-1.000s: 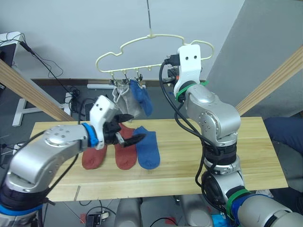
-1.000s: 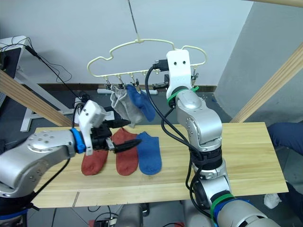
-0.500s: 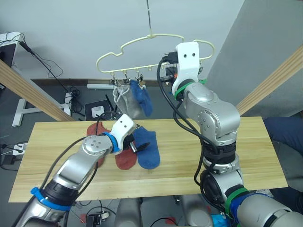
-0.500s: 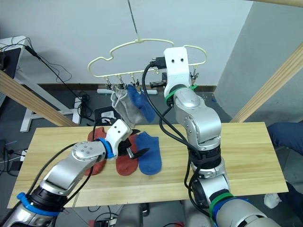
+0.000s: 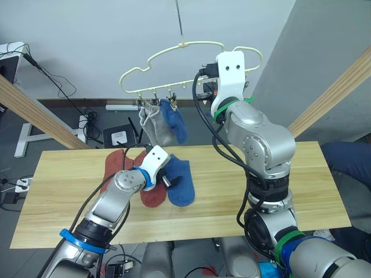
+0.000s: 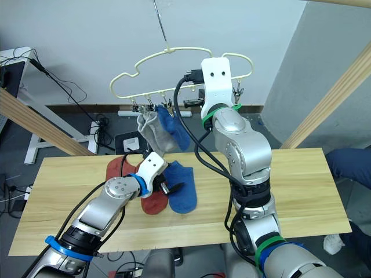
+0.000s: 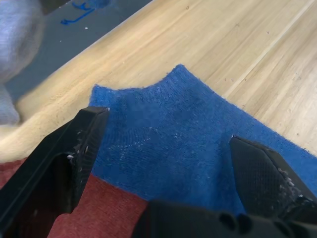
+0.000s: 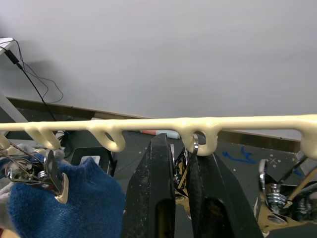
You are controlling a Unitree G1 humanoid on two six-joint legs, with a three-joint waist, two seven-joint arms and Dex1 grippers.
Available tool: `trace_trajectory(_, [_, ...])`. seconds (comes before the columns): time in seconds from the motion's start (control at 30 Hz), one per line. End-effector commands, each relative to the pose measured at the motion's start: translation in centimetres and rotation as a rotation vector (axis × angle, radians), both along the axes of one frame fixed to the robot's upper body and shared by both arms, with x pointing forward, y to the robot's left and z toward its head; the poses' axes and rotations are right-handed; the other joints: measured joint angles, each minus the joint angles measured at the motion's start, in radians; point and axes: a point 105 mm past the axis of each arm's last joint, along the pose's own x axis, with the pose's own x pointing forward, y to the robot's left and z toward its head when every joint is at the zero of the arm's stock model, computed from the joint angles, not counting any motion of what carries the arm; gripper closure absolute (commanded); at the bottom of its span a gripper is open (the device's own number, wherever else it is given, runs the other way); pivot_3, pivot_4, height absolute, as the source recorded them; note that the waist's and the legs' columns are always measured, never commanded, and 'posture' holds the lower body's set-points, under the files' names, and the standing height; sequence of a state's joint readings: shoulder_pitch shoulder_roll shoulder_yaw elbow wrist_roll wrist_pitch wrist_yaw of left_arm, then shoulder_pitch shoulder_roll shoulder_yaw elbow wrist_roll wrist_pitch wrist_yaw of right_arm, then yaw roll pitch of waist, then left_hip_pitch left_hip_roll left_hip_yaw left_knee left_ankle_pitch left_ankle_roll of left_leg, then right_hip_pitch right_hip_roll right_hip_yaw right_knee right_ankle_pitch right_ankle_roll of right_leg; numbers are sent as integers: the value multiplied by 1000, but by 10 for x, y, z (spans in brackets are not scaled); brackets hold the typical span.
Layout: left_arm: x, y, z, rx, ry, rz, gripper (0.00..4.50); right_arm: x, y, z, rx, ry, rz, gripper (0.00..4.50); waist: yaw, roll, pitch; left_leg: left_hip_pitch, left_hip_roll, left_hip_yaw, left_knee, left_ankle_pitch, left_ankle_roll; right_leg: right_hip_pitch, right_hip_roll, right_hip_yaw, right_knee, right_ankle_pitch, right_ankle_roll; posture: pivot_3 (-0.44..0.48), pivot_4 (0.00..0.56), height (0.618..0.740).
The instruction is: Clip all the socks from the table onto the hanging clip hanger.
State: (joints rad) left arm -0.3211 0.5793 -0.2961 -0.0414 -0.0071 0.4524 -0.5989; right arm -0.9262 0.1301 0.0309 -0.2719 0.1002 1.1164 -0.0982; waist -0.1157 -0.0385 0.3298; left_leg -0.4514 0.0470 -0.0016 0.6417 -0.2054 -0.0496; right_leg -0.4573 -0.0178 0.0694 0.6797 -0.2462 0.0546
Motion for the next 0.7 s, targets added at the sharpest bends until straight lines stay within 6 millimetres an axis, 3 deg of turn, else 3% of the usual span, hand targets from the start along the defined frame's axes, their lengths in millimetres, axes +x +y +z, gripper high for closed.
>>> trace_trajectory(0.03, [3,-5,0,-5,-14,-9,61,-11,2,21,28,-85,14,4491,1,0,0,0,0,0,1,0,0,0,0,0,0,0,0,-198,376,740])
trace_trajectory(0.27, [17,-11,-5,-16,-6,23,61,-11,2,21,27,-79,9,4491,-1,0,0,0,0,0,2,0,0,0,0,0,0,0,0,-212,380,740])
trace_trajectory(0.63, [9,-12,-22,28,72,-3,61,-13,1,21,34,-74,1,4491,-7,0,0,0,0,0,1,0,0,0,0,0,0,0,0,-223,388,740])
trace_trajectory(0.7, [9,-13,-21,28,72,-6,443,-13,1,21,36,-73,1,4491,-9,0,0,0,0,0,1,0,0,0,0,0,0,0,0,-224,389,740])
